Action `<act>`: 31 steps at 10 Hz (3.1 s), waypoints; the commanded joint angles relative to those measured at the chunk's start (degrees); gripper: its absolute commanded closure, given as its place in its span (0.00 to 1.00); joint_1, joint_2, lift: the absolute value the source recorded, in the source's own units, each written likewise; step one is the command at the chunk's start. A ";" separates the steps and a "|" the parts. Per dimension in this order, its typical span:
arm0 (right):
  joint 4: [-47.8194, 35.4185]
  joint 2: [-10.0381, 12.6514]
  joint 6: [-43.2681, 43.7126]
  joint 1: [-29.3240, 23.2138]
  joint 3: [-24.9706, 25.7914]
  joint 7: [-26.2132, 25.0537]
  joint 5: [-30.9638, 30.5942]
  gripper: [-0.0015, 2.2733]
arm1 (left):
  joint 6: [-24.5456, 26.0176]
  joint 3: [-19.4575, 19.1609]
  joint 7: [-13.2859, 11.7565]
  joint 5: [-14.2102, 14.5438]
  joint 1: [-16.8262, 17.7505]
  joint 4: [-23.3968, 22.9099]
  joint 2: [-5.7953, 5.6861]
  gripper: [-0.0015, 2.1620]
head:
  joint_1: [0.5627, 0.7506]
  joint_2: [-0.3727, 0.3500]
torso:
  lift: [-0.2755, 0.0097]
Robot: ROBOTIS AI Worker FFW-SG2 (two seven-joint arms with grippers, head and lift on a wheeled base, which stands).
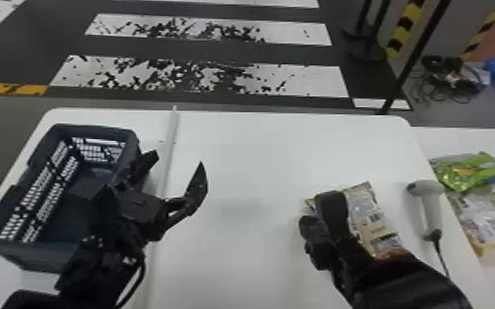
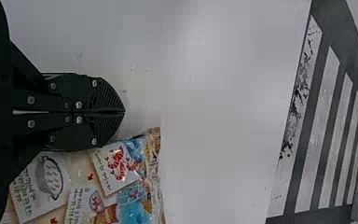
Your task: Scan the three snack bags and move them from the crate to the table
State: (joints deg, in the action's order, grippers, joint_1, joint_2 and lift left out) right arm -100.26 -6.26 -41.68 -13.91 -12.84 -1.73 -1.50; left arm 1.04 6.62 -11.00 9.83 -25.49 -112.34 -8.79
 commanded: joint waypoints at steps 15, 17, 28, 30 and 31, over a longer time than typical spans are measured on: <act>-8.38 -1.30 6.73 -9.47 19.70 4.63 12.39 0.99 | -0.90 0.86 -0.08 0.28 0.26 0.11 -0.17 0.01 | 0.70 0.24 | 0.75; -3.63 -1.47 9.19 -7.97 20.75 5.33 13.71 0.99 | -0.90 0.59 0.89 0.36 0.18 -0.33 -0.08 0.01 | 0.70 0.22 | 0.75; -10.49 -4.64 10.60 -10.35 31.74 6.65 16.61 0.02 | -3.19 -0.02 11.52 1.86 -2.64 -3.85 -0.17 0.01 | 0.70 0.19 | 0.75; -4.07 -6.75 14.12 -8.50 33.85 9.11 16.44 0.03 | -3.71 -0.02 11.35 1.86 -3.16 -3.76 -0.17 0.01 | 0.70 0.11 | 0.75; -0.29 -7.80 15.87 -7.01 33.85 10.26 16.17 0.03 | -4.94 -0.02 10.73 1.86 -3.69 -3.67 -0.17 0.01 | 0.70 0.07 | 0.75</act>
State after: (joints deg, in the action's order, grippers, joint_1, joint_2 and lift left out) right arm -102.53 -13.41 -26.86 -21.64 20.94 8.75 14.78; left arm -3.27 6.57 -0.19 11.69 -28.91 -116.07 -8.96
